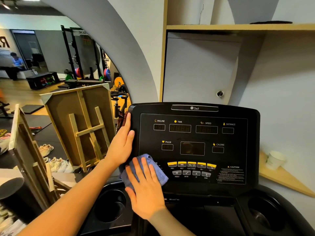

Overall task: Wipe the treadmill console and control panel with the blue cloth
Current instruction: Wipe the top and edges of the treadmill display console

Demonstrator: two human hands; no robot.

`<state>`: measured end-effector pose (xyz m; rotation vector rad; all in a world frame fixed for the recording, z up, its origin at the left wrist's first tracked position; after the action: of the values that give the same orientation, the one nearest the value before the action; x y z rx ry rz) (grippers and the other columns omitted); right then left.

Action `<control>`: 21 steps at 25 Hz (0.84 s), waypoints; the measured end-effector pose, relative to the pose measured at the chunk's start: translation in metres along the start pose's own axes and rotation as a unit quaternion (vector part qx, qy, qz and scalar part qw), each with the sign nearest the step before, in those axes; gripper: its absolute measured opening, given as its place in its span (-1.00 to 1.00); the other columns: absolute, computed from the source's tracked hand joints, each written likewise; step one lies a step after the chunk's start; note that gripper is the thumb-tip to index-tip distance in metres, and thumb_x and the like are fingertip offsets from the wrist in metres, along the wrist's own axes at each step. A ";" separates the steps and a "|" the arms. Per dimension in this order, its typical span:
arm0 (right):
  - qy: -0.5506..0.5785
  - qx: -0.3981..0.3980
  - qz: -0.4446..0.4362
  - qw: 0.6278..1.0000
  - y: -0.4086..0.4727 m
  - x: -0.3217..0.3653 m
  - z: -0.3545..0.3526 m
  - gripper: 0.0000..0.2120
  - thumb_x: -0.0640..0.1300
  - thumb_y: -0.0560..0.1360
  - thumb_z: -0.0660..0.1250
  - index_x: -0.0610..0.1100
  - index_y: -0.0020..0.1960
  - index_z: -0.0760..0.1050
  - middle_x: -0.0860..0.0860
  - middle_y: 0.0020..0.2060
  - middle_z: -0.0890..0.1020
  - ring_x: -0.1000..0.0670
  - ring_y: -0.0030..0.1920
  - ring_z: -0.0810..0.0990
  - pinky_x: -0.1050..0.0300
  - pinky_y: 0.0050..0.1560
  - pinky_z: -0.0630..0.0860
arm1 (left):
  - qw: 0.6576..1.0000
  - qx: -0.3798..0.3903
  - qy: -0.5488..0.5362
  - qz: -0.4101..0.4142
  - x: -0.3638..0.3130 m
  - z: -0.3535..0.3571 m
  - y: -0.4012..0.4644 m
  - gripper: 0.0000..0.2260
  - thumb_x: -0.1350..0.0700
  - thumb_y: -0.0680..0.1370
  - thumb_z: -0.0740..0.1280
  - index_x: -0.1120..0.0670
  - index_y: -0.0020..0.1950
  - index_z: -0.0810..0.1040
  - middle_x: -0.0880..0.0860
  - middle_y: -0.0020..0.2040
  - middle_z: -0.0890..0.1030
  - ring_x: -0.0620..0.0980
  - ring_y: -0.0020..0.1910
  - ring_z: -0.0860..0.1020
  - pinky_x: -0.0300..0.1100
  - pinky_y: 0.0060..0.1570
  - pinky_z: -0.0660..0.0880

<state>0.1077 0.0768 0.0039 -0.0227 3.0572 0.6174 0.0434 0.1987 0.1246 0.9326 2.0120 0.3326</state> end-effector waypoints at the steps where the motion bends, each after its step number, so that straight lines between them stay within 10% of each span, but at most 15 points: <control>1: 0.002 0.004 -0.001 1.000 -0.006 0.000 0.002 -0.30 0.24 0.61 0.07 0.00 0.64 -0.03 -0.05 0.64 -0.03 -0.17 0.62 -0.13 -0.13 0.54 -0.11 | 1.000 -0.001 0.001 -0.001 0.001 0.001 -0.001 -0.45 -0.16 0.68 -0.05 -0.17 0.60 -0.23 -0.02 0.46 0.42 -0.10 0.35 0.43 -0.11 0.30 0.36; 21: -0.045 0.034 -0.026 0.998 -0.065 -0.048 0.006 -0.32 0.27 0.65 0.00 -0.05 0.64 -0.01 -0.07 0.64 0.00 -0.11 0.63 -0.10 -0.15 0.51 0.02 | 0.999 0.002 0.035 -0.005 0.003 0.012 -0.010 -0.39 -0.24 0.65 -0.06 -0.15 0.60 -0.27 0.08 0.50 0.37 0.04 0.40 0.38 0.05 0.32 0.35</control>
<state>0.1568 0.0195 -0.0257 -0.0707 2.9772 0.4964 0.0472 0.1928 0.1100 0.9247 2.0817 0.3606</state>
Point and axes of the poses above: each hand's wrist, its own y-axis towards the middle knuckle, its own z-axis out of the palm, x = y × z, the point moved 5 cm from there along y, towards the middle knuckle
